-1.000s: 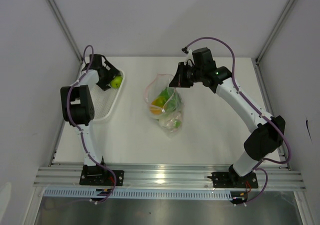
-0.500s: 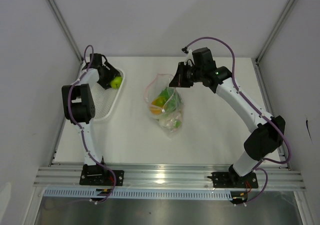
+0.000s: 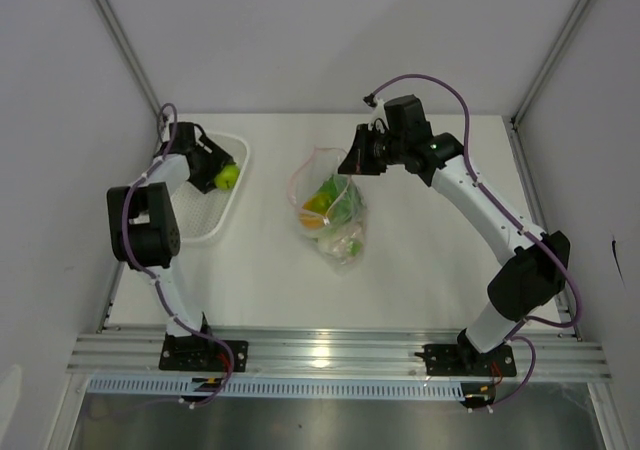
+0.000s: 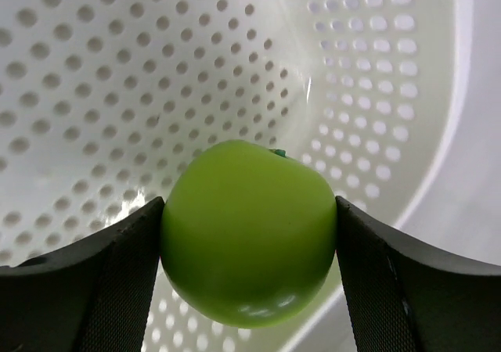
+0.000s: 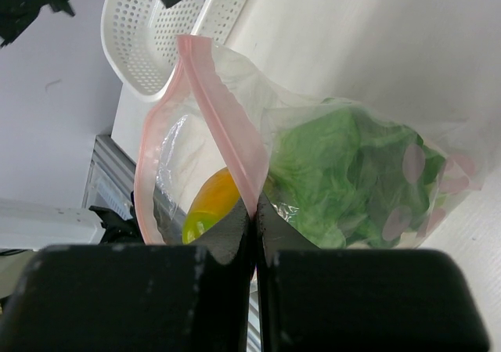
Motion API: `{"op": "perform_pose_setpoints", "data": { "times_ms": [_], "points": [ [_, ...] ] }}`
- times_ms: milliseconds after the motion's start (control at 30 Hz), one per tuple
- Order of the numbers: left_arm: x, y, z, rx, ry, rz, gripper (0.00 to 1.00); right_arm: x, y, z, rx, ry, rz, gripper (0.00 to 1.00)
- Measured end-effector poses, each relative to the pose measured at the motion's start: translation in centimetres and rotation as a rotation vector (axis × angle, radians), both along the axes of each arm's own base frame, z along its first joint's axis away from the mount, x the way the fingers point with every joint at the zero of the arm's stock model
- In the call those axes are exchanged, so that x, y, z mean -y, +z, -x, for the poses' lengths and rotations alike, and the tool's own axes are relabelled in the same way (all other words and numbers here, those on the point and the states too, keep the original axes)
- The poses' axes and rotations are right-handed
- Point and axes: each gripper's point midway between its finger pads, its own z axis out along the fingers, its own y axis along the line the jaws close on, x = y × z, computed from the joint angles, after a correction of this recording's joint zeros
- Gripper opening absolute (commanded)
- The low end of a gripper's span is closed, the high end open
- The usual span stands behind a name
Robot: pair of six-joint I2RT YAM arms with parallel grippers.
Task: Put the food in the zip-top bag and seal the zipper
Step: Pick up the fake fruit from the bin.
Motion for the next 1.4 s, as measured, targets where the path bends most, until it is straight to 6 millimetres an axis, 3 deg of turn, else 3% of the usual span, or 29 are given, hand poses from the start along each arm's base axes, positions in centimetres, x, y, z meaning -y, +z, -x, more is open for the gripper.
{"op": "perform_pose_setpoints", "data": {
  "times_ms": [100,167,367,433,533,667,900,1167,1400],
  "points": [
    [-0.2,2.3,1.6,0.044,0.019,-0.01,0.01,-0.1,-0.2,-0.1,-0.003,0.0,0.001,0.02],
    [-0.2,5.2,2.7,0.111,0.028,-0.025,0.01,-0.1,-0.6,-0.2,-0.007,-0.001,0.004,0.02],
    [0.8,16.3,7.0,0.446,0.017,-0.062,0.01,0.0,-1.3,-0.1,-0.018,-0.002,0.011,0.02],
    [2.2,19.1,8.8,0.539,-0.014,-0.06,0.01,0.0,-1.3,-0.1,-0.019,-0.002,0.012,0.02],
    [7.1,22.2,11.9,0.685,-0.15,-0.014,0.01,-0.2,-1.4,0.1,-0.02,0.002,0.013,0.02],
    [13.3,24.1,15.2,0.775,-0.356,0.076,0.01,-0.7,-1.4,0.5,-0.018,0.013,0.017,0.02],
    [21.1,26.8,19.0,0.845,-0.613,0.183,0.01,-1.2,-0.8,1.6,-0.018,0.03,0.021,0.02],
    [25.0,26.2,20.2,0.824,-0.726,0.2,0.01,-1.4,2.3,1.6,0.009,0.02,-0.026,0.02],
    [27.5,26.0,19.8,0.796,-0.76,0.176,0.01,-1.6,4.4,2.1,0.011,0.026,-0.058,0.02]
  ]
}}
